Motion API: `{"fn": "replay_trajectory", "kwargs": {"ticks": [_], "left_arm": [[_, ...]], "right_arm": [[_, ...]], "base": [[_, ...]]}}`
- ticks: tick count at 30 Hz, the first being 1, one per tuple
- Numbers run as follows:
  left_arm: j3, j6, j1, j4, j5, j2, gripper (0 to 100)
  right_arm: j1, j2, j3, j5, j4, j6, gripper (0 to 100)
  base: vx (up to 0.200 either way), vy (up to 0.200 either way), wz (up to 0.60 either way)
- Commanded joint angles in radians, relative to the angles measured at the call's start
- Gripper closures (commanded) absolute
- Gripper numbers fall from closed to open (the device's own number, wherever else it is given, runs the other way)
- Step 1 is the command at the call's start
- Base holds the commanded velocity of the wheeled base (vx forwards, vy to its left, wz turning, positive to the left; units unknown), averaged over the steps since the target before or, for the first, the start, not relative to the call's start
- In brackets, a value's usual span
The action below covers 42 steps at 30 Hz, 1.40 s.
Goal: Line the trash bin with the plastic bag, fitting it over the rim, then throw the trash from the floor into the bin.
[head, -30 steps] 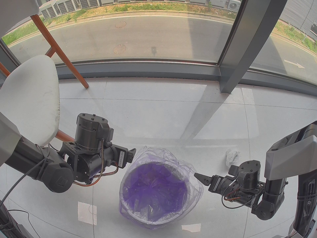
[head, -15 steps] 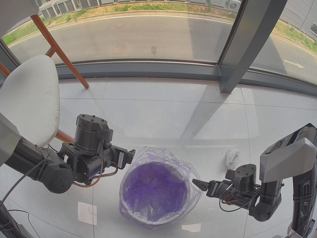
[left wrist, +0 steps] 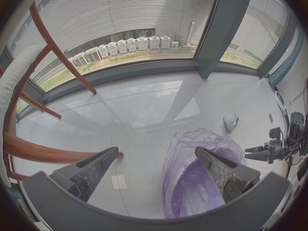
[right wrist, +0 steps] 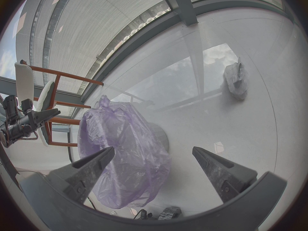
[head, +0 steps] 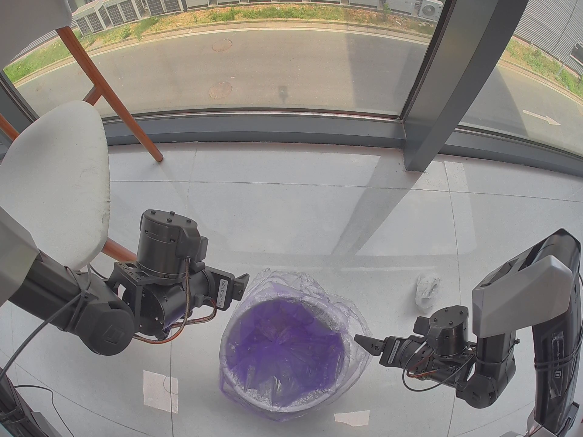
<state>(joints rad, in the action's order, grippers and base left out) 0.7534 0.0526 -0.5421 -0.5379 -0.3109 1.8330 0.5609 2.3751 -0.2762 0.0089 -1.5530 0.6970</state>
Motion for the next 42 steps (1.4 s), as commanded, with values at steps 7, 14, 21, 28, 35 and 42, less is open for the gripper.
{"fn": "replay_trajectory", "kwargs": {"ticks": [7, 14, 21, 28, 35, 42], "left_arm": [[0.001, 0.0, -0.001, -0.011, -0.001, 0.005, 0], [0.0, 0.0, -0.001, -0.013, -0.001, 0.006, 0], [0.0, 0.0, -0.001, -0.013, -0.001, 0.011, 0], [0.001, 0.0, -0.001, -0.013, -0.001, 0.012, 0], [0.001, 0.001, -0.001, -0.013, -0.001, 0.011, 0], [0.001, 0.001, -0.001, -0.013, -0.001, 0.012, 0]], "right_arm": [[-0.015, 0.033, 0.045, -0.003, -0.007, -0.001, 0], [-0.015, 0.073, 0.041, -0.004, -0.007, -0.011, 0], [-0.007, 0.093, 0.029, 0.0, -0.006, -0.024, 0], [-0.001, 0.113, 0.011, 0.023, -0.007, -0.03, 0], [-0.002, 0.119, 0.002, 0.032, -0.007, -0.028, 100], [-0.015, 0.127, -0.047, 0.042, -0.006, -0.033, 100]], "base": [[0.0, 0.0, 0.0], [0.0, 0.0, 0.0], [0.0, 0.0, 0.0], [0.0, 0.0, 0.0], [0.0, 0.0, 0.0], [0.0, 0.0, 0.0]]}}
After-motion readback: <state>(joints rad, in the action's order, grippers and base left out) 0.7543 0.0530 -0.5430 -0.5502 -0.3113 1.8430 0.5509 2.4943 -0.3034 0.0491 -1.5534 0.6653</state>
